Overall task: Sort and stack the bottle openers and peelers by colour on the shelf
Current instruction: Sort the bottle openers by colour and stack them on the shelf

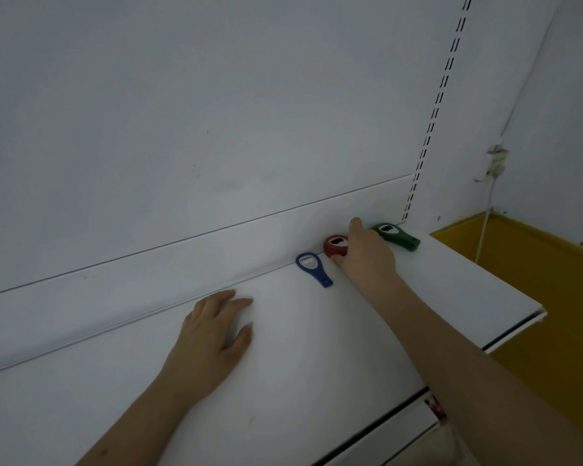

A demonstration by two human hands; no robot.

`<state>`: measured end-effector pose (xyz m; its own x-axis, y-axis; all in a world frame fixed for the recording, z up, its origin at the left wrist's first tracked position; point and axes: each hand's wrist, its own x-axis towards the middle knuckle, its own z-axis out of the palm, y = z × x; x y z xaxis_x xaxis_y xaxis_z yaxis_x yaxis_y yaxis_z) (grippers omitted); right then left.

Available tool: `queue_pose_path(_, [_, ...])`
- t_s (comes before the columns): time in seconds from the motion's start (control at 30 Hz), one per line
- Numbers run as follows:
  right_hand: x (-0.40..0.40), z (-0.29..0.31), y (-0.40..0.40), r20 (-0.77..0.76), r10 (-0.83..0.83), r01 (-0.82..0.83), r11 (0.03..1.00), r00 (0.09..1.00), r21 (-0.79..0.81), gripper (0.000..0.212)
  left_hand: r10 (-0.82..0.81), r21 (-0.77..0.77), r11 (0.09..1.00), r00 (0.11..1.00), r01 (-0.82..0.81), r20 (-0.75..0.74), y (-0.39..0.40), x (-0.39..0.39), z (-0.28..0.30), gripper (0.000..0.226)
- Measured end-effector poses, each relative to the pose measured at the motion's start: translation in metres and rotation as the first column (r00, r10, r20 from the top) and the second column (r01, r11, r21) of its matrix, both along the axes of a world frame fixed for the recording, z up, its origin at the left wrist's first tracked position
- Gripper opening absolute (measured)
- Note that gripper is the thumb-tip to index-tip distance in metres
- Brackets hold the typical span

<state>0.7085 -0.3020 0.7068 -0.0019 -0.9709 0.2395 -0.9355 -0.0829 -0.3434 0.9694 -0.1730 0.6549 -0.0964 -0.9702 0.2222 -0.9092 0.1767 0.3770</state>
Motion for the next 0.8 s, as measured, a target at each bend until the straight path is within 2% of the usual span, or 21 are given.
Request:
queue_pose_path(0.13, [0.014, 0.038, 0.031, -0.032, 0.008, -0.013, 0.988, 0.999, -0.153, 0.045, 0.004, 0.016, 1.000, 1.000, -0.005, 0.011, 0.001, -0.003, 0.002, 0.066])
queue_pose_path(0.23, [0.056, 0.077, 0.053, 0.147, 0.245, -0.191, 0.933, 0.958, -0.305, 0.041, -0.050, 0.064, 0.997, 0.998, 0.047, 0.036, 0.009, 0.001, 0.012, 0.069])
queue_pose_path(0.33, [0.123, 0.112, 0.075, 0.293, 0.535, -0.378, 0.807, 0.792, -0.454, 0.034, -0.044, 0.058, 0.997, 0.998, 0.042, 0.041, 0.037, 0.023, 0.035, 0.055])
queue_pose_path(0.47, [0.231, 0.137, 0.115, 0.392, 0.777, -0.604, 0.629, 0.492, -0.490, 0.036, 0.195, -0.062, 0.978, 0.978, -0.200, -0.076, 0.110, 0.080, 0.059, 0.040])
queue_pose_path(0.63, [0.372, 0.144, 0.192, 0.449, 0.874, -0.753, 0.419, 0.184, -0.508, 0.034, 0.512, -0.202, 0.817, 0.841, -0.540, -0.175, 0.227, 0.174, 0.069, 0.037])
queue_pose_path(0.73, [0.456, 0.146, 0.242, 0.473, 0.880, -0.818, 0.310, 0.053, -0.485, 0.032, 0.602, -0.244, 0.722, 0.761, -0.648, -0.240, 0.295, 0.226, 0.082, 0.034])
queue_pose_path(0.8, [0.509, 0.150, 0.271, 0.443, 0.896, -0.860, 0.225, -0.002, -0.459, 0.034, 0.642, -0.323, 0.656, 0.730, -0.682, -0.235, 0.332, 0.260, 0.091, 0.030])
